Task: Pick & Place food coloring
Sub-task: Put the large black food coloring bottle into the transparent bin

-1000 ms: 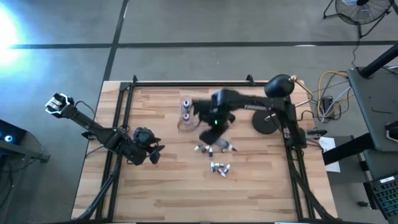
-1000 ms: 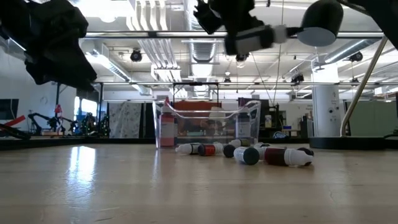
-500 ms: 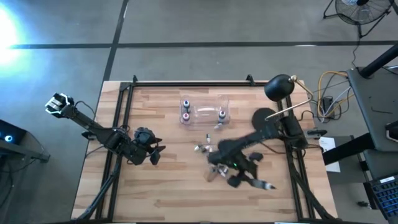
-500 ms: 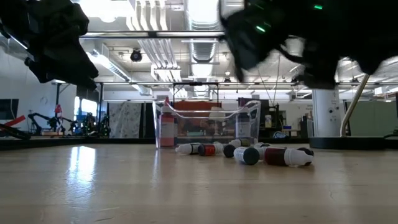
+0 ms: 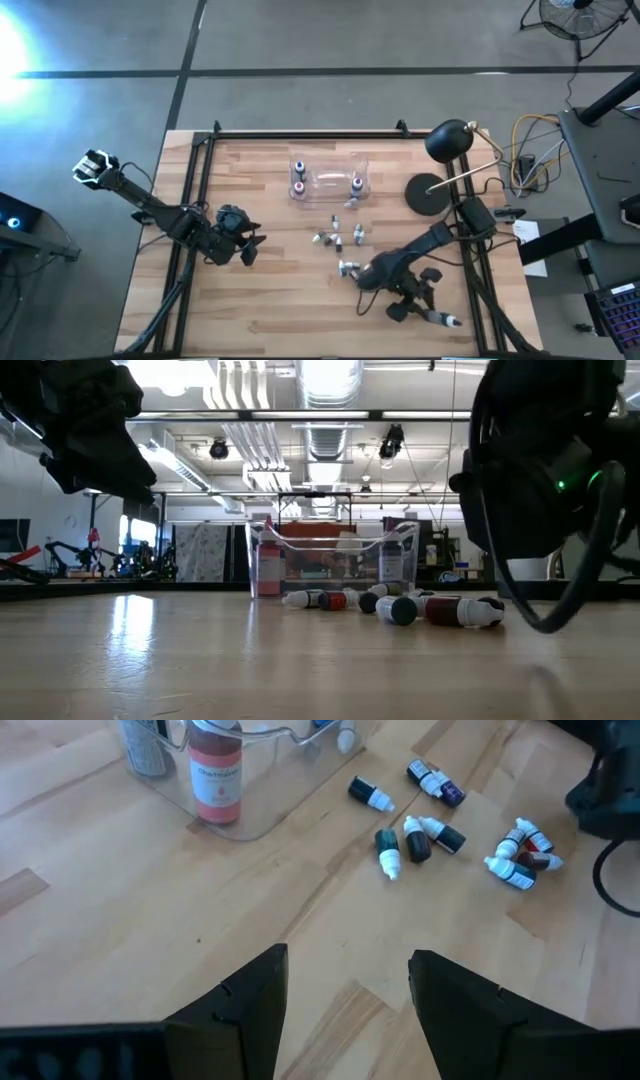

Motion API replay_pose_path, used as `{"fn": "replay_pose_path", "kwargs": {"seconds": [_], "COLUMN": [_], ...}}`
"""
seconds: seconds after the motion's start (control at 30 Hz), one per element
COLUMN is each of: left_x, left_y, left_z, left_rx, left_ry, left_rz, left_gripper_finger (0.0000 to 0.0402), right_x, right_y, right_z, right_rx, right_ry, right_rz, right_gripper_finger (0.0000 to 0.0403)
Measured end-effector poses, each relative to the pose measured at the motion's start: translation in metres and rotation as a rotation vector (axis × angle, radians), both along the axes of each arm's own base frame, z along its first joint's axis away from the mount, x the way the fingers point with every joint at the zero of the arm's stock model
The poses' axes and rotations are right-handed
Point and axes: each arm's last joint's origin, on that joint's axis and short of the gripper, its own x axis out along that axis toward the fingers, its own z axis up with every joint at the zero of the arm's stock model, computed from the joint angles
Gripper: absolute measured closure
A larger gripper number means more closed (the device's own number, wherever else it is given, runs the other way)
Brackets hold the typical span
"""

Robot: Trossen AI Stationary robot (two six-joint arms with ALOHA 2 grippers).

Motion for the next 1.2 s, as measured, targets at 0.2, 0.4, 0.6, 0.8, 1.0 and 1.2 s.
{"fn": "replay_pose_path", "kwargs": {"seconds": [0.2, 0.4, 0.6, 0.8, 1.0, 1.2], "left_x": [0.0, 0.0, 0.0, 0.0, 0.0, 0.0], "left_y": [0.0, 0.0, 0.0, 0.0, 0.0, 0.0], "left_z": [0.0, 0.0, 0.0, 0.0, 0.0, 0.0], "left_rx": [-0.006, -0.007, -0.01, -0.011, -0.015, -0.016], "left_ry": [-0.001, -0.002, -0.005, -0.005, -0.006, -0.007], "left_rz": [0.001, 0.0, 0.001, 0.002, 0.005, 0.006], "left_gripper_finger": [0.0218, 0.0218, 0.0218, 0.0218, 0.0218, 0.0218], "right_x": [0.002, 0.001, 0.002, 0.0, -0.003, -0.009], "right_y": [0.001, 0.0, 0.0, -0.001, -0.006, -0.004], "right_z": [-0.012, -0.014, -0.018, -0.019, 0.005, 0.052], "right_rx": [0.019, -0.022, -0.018, -0.038, -0.251, -0.425], "right_ry": [-0.035, -0.059, -0.098, -0.112, -0.205, -0.404], "right_rz": [-0.068, -0.05, -0.057, -0.044, 0.037, 0.018], "right_gripper_finger": [0.0288, 0.0248, 0.021, 0.0205, 0.0204, 0.0204]}}
